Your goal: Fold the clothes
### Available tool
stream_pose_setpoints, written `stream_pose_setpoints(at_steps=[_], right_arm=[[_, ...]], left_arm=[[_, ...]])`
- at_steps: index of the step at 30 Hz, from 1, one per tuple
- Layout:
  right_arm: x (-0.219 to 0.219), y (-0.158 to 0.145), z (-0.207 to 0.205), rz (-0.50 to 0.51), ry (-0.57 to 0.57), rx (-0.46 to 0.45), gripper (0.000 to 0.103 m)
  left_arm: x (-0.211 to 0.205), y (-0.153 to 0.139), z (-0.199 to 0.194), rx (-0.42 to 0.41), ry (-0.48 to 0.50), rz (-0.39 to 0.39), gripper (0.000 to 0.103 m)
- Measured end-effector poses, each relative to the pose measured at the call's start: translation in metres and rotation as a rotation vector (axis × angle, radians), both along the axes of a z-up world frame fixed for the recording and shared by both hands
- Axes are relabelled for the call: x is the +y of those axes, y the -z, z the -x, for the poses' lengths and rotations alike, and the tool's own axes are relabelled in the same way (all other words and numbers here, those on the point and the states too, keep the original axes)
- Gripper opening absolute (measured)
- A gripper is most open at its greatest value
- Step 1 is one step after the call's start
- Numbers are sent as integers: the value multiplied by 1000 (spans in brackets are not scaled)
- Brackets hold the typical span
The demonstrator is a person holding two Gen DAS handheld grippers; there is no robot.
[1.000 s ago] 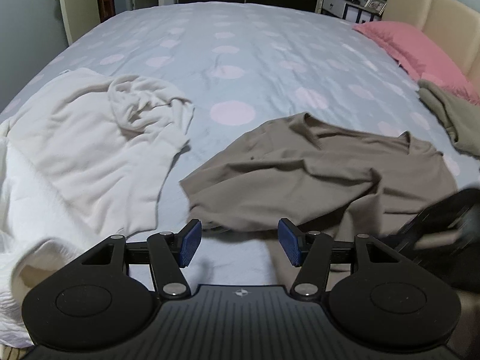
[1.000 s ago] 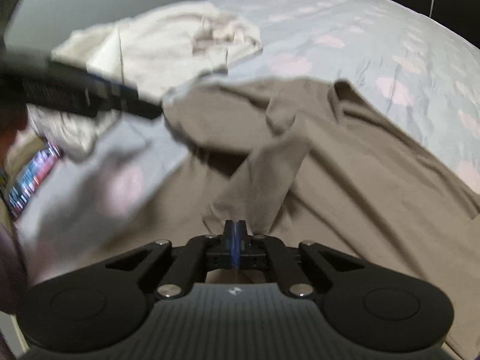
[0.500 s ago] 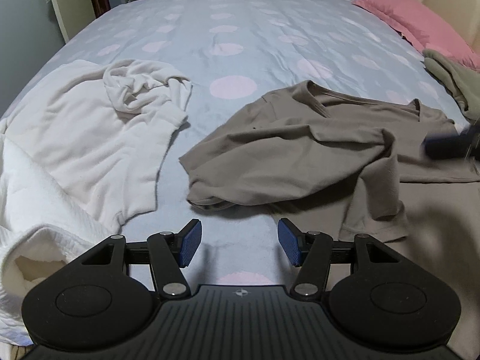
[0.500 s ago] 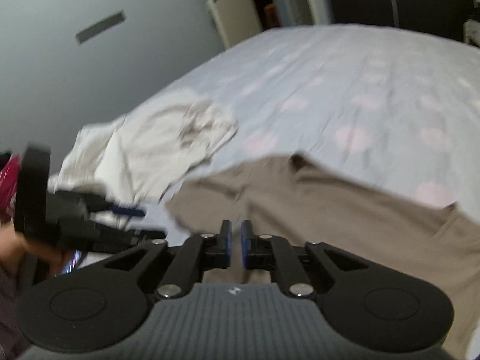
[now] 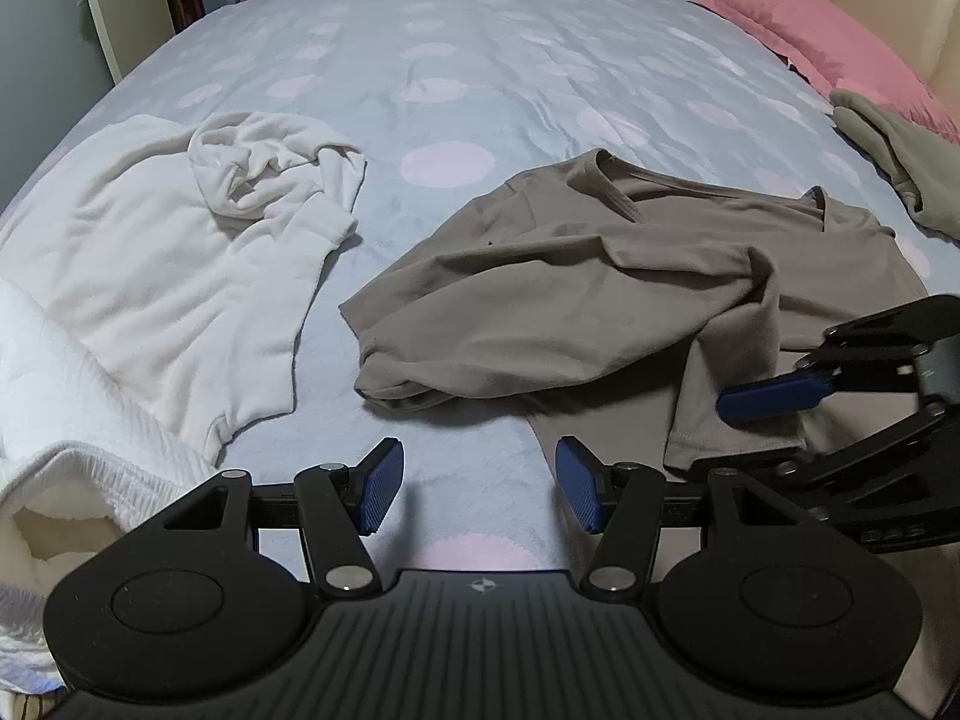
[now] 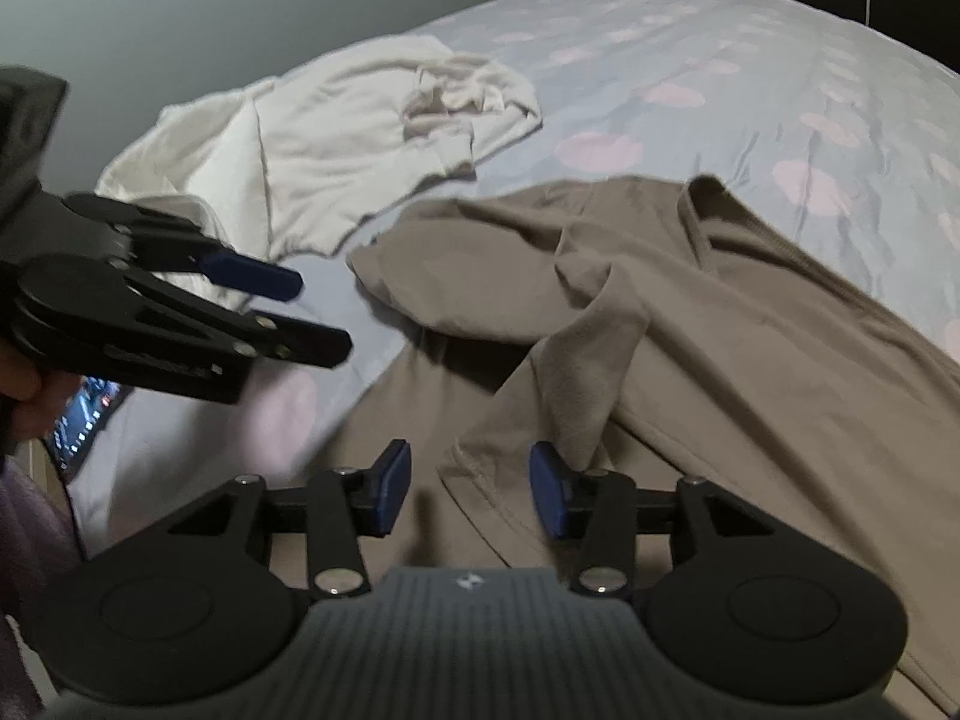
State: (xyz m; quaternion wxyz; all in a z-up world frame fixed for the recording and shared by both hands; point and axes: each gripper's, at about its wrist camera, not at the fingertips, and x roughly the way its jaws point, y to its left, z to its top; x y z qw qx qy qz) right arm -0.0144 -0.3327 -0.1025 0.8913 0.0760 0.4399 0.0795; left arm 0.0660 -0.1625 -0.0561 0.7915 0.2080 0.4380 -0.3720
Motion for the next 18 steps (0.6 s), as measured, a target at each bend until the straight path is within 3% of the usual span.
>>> stream_pose_setpoints(at_steps=[2, 4, 6, 10, 18], right_arm=[[2, 9, -5, 15, -7, 14, 47], [5, 11, -7, 59, -18, 8, 38], [4, 9, -8, 108, -13, 11, 6], [-15, -19, -1, 60, 30, -38, 5], [-79, -125, 30, -130, 217, -316, 5]], left_arm=[[1, 0, 0, 0, 3, -5, 54], [1, 0, 0, -3, 4, -9, 54], [2, 0, -1, -3, 0, -8, 54], [1, 2, -3, -6, -8, -13, 54], [-2, 7, -5, -13, -27, -18, 54]])
